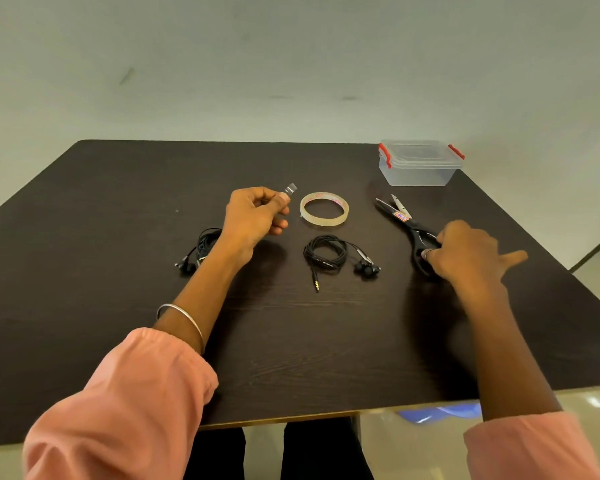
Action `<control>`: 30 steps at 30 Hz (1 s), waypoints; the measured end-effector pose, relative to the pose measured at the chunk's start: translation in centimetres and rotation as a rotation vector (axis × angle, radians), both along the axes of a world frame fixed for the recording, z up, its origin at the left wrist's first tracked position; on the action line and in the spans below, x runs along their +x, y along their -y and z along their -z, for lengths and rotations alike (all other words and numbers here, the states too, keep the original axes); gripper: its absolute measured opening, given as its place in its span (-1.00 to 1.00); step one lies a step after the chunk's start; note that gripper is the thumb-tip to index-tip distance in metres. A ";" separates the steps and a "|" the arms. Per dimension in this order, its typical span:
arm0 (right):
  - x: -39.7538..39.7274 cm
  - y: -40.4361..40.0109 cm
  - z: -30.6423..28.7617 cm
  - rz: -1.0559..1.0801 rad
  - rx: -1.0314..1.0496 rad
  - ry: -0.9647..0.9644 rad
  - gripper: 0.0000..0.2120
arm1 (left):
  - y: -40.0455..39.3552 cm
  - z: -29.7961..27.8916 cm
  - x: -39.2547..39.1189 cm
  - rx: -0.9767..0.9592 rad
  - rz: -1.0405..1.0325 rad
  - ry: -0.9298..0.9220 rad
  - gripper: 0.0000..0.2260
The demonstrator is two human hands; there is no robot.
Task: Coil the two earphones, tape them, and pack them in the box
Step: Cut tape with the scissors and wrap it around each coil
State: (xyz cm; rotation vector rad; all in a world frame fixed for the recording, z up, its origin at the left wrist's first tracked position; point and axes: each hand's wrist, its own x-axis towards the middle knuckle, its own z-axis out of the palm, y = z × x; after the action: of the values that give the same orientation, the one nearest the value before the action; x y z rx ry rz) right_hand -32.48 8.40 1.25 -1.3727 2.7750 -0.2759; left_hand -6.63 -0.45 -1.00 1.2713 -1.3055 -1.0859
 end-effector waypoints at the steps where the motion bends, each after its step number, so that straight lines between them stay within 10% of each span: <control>1: 0.3 0.1 -0.5 -0.014 -0.025 -0.039 -0.79 | 0.0 0.1 -0.1 0.003 0.003 0.002 -0.89; 6: 3.9 1.6 -3.6 -0.388 -0.448 0.603 -0.93 | -0.3 0.0 -0.5 -0.001 0.057 0.000 -0.89; 10: 7.5 4.4 -4.1 -0.560 -0.332 0.973 -0.91 | -0.9 -0.3 -0.5 0.001 0.107 -0.052 -0.88; 30: 8.3 7.7 0.2 -0.520 -0.282 1.486 -0.77 | -0.9 -0.5 -0.6 0.093 0.216 -0.130 -0.88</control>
State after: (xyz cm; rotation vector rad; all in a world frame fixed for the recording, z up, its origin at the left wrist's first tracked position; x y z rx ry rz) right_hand -24.22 0.75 1.01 -1.0768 1.1657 -1.0914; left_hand -7.20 0.44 -0.55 1.1252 -1.3280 -1.3716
